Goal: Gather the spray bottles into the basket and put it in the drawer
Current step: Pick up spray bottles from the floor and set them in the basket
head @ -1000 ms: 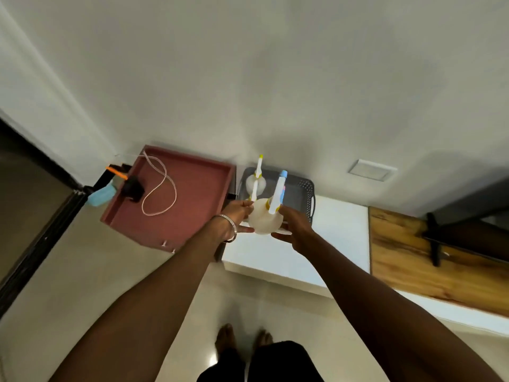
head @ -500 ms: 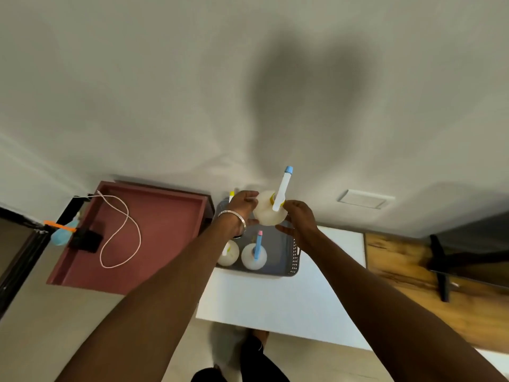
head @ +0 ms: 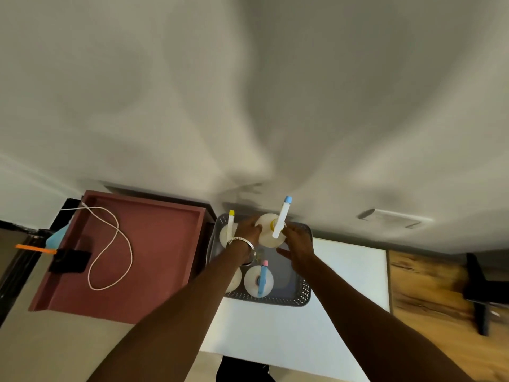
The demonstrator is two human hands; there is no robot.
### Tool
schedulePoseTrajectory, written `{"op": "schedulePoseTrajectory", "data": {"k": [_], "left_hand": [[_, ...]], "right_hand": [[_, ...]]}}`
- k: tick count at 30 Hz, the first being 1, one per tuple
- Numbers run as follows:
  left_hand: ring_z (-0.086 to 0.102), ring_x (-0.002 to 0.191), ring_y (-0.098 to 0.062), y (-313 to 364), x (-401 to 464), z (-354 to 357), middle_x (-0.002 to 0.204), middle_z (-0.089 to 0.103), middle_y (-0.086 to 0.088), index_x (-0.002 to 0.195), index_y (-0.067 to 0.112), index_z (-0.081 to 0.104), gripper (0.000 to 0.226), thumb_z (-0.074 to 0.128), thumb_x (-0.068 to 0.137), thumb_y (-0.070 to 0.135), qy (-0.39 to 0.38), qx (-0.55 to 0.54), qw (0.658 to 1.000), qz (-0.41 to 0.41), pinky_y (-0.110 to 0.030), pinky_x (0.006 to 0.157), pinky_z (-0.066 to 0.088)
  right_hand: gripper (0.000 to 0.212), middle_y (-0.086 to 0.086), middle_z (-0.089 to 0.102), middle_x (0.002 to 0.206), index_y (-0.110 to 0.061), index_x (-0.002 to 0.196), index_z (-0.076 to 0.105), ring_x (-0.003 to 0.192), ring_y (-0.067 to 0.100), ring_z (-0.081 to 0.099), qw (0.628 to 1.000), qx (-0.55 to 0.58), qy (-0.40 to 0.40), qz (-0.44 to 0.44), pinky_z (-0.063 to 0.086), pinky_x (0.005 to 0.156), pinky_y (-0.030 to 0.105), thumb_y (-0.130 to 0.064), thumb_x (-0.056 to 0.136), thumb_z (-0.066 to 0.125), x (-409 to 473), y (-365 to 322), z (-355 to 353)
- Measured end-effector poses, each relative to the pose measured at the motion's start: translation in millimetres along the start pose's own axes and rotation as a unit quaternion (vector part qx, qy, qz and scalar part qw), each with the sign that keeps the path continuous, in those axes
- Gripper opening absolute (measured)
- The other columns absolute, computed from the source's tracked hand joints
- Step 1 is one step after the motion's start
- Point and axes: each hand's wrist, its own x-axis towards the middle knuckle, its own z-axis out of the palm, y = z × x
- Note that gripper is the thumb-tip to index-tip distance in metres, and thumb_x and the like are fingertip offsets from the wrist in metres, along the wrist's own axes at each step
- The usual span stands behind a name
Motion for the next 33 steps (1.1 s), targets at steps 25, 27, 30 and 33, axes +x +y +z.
{"op": "schedulePoseTrajectory", "data": {"k": [25,27,30,33], "left_hand": [[0.047,0.125,-0.035,-69.1,58.9,12.5,0.137,0.048,-0.020,0.135,0.007,0.042,0.040,0.040,0.099,0.024,-0.014,0.058,0.990,-0.131,-0.041,0.107,0.039],[0.048,0.125,-0.035,-71.1,61.2,15.9,0.137,0.049,-0.021,0.134,0.006,0.044,0.040,0.040,0.098,0.023,-0.006,0.079,0.989,-0.122,-0.045,0.108,0.038],[0.046,0.128,-0.036,-70.4,63.2,20.2,0.141,0.045,-0.021,0.138,0.005,0.042,0.043,0.041,0.098,0.023,0.014,0.112,0.987,-0.117,-0.045,0.109,0.037],[0.045,0.129,-0.036,-68.8,65.6,20.8,0.141,0.045,-0.021,0.137,0.004,0.042,0.042,0.040,0.099,0.020,0.022,0.118,0.986,-0.116,-0.045,0.110,0.036]], "right_hand": [[0.015,0.005,0.058,0.082,-0.011,0.083,0.058,0.075,0.016,0.056,0.997,-0.059,-0.004,0.044,0.046,0.077,0.039,-0.007,0.095,0.050,81.7,68.1,18.4],[0.011,0.009,0.058,0.082,-0.007,0.087,0.058,0.074,0.018,0.055,0.998,-0.055,-0.004,0.041,0.045,0.069,0.035,-0.006,0.094,0.050,84.7,71.5,17.4],[0.013,0.016,0.058,0.088,-0.004,0.094,0.062,0.079,0.026,0.054,0.998,-0.039,0.006,0.045,0.042,0.066,0.032,-0.009,0.093,0.050,87.7,77.2,17.4],[0.016,0.017,0.061,0.091,-0.002,0.097,0.063,0.083,0.026,0.057,0.998,-0.044,-0.008,0.040,0.045,0.074,0.036,-0.010,0.093,0.050,91.5,79.2,17.1]]}}
